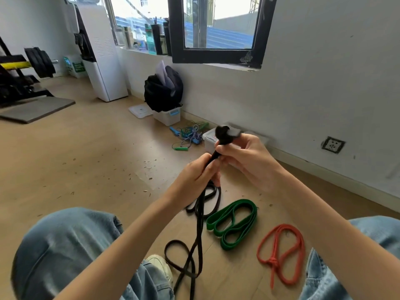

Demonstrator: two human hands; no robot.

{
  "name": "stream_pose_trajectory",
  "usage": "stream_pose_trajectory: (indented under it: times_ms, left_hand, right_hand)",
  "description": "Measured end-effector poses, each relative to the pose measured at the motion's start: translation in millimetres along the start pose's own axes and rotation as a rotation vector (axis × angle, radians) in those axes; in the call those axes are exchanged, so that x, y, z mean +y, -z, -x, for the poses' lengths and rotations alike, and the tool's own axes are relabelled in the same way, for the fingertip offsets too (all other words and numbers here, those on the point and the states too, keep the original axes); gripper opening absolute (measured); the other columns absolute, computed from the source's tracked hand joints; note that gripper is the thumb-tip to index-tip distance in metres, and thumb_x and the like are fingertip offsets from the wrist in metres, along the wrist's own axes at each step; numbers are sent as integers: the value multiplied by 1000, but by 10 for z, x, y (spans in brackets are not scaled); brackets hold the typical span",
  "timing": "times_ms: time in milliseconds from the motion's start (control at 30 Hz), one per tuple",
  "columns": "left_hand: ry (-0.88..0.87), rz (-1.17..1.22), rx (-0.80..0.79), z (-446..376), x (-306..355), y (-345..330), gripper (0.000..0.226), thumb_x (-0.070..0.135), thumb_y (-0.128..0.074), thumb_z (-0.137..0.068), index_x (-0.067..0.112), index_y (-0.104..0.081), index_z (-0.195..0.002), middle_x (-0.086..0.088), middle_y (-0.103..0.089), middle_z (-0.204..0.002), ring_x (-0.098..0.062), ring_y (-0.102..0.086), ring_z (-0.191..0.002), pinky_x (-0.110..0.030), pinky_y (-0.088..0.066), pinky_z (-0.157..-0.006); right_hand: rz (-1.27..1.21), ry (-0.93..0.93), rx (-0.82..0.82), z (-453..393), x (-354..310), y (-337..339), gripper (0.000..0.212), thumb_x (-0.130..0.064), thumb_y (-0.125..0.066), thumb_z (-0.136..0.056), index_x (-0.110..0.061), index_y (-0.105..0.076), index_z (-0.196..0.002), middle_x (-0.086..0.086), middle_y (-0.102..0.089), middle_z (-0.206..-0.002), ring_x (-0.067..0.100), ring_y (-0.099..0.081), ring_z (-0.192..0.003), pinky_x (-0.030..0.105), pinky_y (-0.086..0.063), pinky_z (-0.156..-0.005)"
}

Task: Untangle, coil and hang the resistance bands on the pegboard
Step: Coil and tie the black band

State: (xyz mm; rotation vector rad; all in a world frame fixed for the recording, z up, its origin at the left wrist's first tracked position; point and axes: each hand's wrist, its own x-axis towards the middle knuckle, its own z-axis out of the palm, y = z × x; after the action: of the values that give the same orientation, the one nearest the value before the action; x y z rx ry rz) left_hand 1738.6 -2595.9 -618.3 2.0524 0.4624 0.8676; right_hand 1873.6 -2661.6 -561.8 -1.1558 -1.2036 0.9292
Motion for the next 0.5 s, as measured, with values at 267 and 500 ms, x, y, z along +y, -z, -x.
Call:
stream_pose_trajectory:
  times_ms: [267, 500]
  left_hand:
    - [374, 222, 32, 131, -101, 220, 31, 16, -32, -99, 11, -43, -70, 2, -36, -59, 1, -36, -40, -13, -37, -42]
    - [15, -388, -471, -297, 306, 312, 22, 19, -46, -96, 15, -49, -75, 17, -44, -59, 9, -42, -48, -16, -34, -52]
  right_hand:
    - [-249, -316, 261, -21, 414, 395, 27, -2, -64, -81, -2, -56, -107, 11, -62, -97, 14, -68, -75, 22, -57, -66]
    - [566, -94, -351, 53, 307, 359, 65, -32, -72, -73, -16, -48, -131, -2, -51, -129, 7, -46, -118, 30, -37, -103]
